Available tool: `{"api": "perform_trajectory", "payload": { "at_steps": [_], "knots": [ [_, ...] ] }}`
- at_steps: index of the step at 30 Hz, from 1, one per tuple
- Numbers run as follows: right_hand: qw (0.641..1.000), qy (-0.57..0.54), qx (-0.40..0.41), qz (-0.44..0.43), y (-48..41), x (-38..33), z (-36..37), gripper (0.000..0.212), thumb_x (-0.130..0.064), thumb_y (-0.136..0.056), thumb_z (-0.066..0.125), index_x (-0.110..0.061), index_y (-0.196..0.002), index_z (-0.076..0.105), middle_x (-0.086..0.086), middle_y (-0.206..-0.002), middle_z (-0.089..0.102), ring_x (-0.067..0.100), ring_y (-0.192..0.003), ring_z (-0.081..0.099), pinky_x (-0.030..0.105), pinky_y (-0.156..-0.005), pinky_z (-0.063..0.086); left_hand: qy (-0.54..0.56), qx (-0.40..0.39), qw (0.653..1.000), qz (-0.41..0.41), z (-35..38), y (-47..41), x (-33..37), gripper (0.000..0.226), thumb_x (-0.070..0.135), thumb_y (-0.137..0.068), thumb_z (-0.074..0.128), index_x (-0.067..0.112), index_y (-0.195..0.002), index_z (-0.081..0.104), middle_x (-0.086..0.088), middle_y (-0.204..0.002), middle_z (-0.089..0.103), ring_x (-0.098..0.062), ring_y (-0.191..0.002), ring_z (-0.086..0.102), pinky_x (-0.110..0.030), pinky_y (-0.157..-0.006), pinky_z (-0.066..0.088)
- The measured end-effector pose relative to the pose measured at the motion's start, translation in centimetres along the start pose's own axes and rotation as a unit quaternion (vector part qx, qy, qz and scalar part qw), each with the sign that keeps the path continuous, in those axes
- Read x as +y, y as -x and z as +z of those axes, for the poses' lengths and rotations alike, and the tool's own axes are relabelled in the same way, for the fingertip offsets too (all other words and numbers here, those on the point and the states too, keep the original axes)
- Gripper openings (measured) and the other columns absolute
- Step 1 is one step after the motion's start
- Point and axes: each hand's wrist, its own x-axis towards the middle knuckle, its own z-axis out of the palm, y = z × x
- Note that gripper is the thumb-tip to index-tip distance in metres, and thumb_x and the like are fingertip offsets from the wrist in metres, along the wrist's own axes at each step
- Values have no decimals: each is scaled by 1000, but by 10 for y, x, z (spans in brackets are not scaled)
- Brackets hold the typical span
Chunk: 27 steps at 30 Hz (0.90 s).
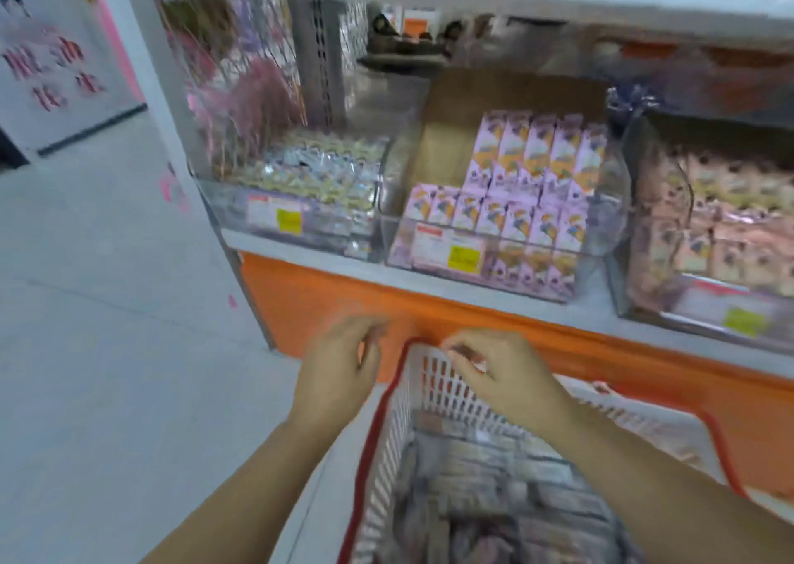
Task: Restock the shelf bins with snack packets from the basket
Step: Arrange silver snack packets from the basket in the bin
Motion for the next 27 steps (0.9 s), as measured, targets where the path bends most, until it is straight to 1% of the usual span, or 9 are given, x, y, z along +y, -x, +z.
{"api": "perform_trajectory", "payload": {
  "at_steps": [2,4,6,9,13,17,20,22,27],
  "knots": [
    [993,26,-85,75,30,29,17,24,-27,-95,47,-12,-81,60,1,-71,59,17,-66,53,34,-67,46,-37,-62,997,-24,26,29,-11,30,16,-84,49,21,-108,67,5,-105,67,-14,-94,61,-18,-76,41],
    [975,33,-158,150,57,59,32,16,-25,-98,48,-23,-85,56,-6,-72,55,13,-69,54,35,-73,46,-60,-121,990,-32,51,47,-21,34,14,-87,52,21,-119,62,3,-122,58,-16,-111,55,-23,-88,41],
    [950,11,-219,222,79,81,44,11,-24,-98,50,-31,-100,58,-8,-94,63,14,-87,60,33,-85,48,-58,-156,985,-50,68,57,-28,41,12,-89,54,20,-130,55,2,-136,48,-17,-125,45,-26,-101,36],
    [912,16,-288,292,100,105,61,25,-21,-96,53,-20,-120,59,0,-122,61,17,-108,59,31,-95,47,-59,-147,985,-66,84,61,-35,47,1,-87,53,17,-131,54,1,-138,49,-20,-126,43,-25,-106,32],
    [889,64,-345,293,111,120,91,34,-22,-93,52,-19,-126,57,4,-124,60,22,-113,57,31,-93,47,-59,-120,988,-79,91,62,-38,53,-14,-79,50,13,-124,60,-1,-134,54,-23,-124,46,-24,-103,31],
    [867,103,-397,285,123,128,132,39,-21,-89,56,-21,-128,48,2,-133,50,22,-113,54,34,-89,49,-78,-125,987,-71,92,63,-36,47,-13,-77,56,11,-116,64,-5,-132,56,-28,-121,49,-30,-94,38],
    [854,132,-412,289,132,131,147,59,-23,-84,65,-21,-135,37,3,-135,47,22,-117,52,31,-89,47,-82,-132,985,-74,95,64,-37,45,-11,-75,59,12,-113,65,-4,-133,55,-26,-120,49,-28,-91,40],
    [860,163,-408,259,132,132,149,63,-27,-82,67,-23,-136,35,3,-134,48,22,-119,51,30,-90,46,-78,-132,986,-71,94,64,-39,43,-10,-75,60,13,-112,65,-3,-133,55,-24,-121,48,-27,-90,42],
    [908,108,-350,202,102,116,129,40,-28,-88,58,-28,-127,50,-1,-125,51,19,-116,47,32,-88,45,-78,-136,986,-64,93,62,-41,43,-11,-73,60,12,-109,66,-4,-132,55,-28,-119,51,-35,-86,50]
  ]
}}
